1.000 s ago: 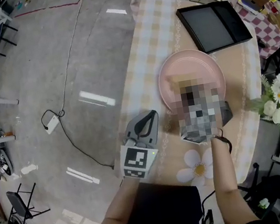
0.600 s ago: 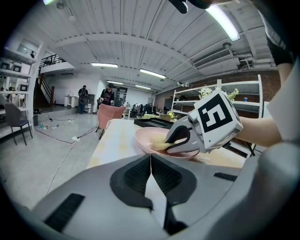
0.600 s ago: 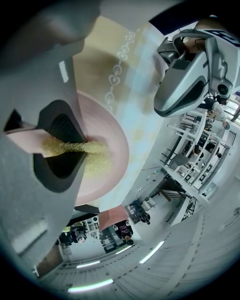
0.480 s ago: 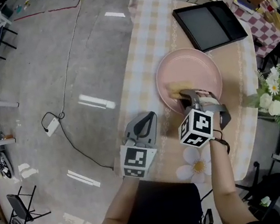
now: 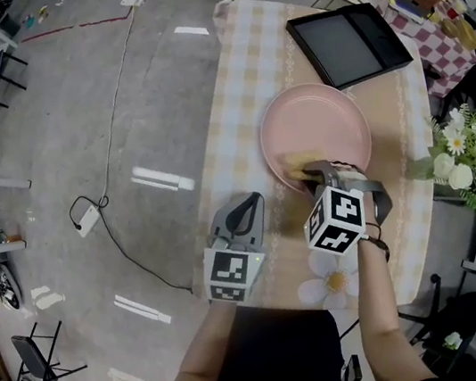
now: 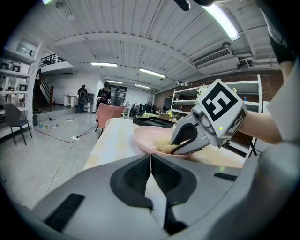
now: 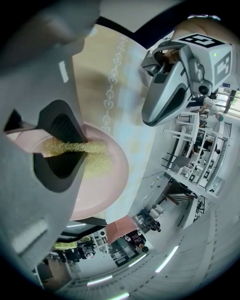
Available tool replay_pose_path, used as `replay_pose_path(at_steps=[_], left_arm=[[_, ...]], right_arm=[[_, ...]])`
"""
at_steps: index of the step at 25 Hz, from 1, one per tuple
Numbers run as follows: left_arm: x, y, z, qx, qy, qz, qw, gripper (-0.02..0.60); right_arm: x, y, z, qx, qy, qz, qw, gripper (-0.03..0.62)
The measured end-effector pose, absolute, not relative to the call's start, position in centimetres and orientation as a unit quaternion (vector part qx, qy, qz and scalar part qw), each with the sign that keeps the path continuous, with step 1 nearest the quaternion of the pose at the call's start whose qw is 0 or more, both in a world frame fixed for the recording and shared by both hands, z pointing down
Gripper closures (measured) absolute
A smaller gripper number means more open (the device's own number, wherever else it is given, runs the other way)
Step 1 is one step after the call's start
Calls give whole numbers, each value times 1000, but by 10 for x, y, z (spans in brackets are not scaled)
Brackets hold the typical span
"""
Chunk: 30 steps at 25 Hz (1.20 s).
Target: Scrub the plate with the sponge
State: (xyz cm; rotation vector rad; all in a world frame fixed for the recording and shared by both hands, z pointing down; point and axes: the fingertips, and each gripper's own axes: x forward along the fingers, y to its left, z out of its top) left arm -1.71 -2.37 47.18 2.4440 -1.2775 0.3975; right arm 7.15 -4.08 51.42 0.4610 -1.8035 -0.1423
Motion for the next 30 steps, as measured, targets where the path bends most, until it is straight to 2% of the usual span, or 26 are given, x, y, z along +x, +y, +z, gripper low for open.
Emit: replay_pose_path(at_steps=[14,30], left_arm=[[-15,-22,471,864,-449,143,175,568],[-8,-34,468,865,-448,136,177,568]], right_arm=[[76,-22,497,188,-801,25,567,546],[98,-58,475,263,-792,-28,550,546]])
